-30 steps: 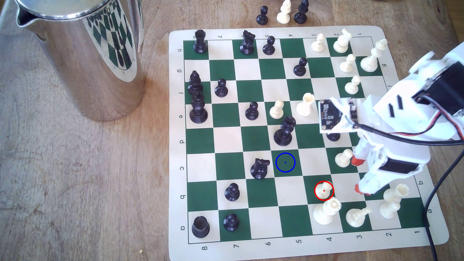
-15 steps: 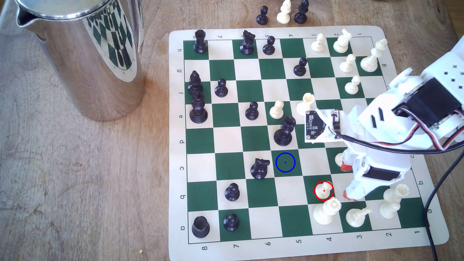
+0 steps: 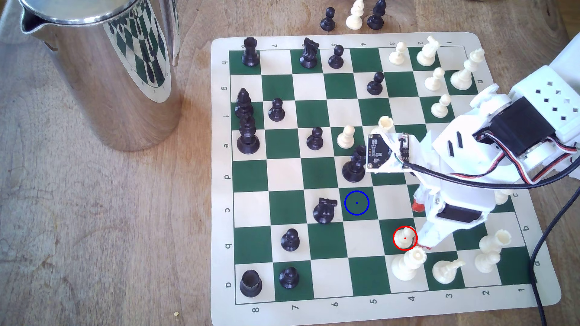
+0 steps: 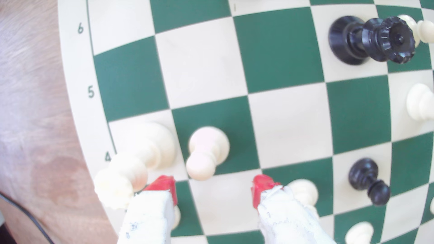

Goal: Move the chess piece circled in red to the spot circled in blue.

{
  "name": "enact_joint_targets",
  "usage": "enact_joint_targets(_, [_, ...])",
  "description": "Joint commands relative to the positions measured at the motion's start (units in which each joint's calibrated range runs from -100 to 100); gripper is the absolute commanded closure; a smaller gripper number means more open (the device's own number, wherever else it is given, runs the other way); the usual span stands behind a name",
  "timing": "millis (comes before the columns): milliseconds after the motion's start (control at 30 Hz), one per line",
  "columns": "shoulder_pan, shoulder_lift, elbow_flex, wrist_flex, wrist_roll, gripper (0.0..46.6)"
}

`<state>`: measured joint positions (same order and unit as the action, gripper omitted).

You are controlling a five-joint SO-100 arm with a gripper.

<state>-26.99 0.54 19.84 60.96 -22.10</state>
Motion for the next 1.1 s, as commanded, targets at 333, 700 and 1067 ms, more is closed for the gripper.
enact_joint_targets(333, [0.67, 1.75, -2.16, -2.23, 0.34, 28.3])
enact_joint_targets(700, [1.06, 4.04, -4.15, -4.04, -0.1, 29.9])
enact_joint_targets(1067, [0.75, 4.55, -5.33, -4.53, -0.63, 32.2])
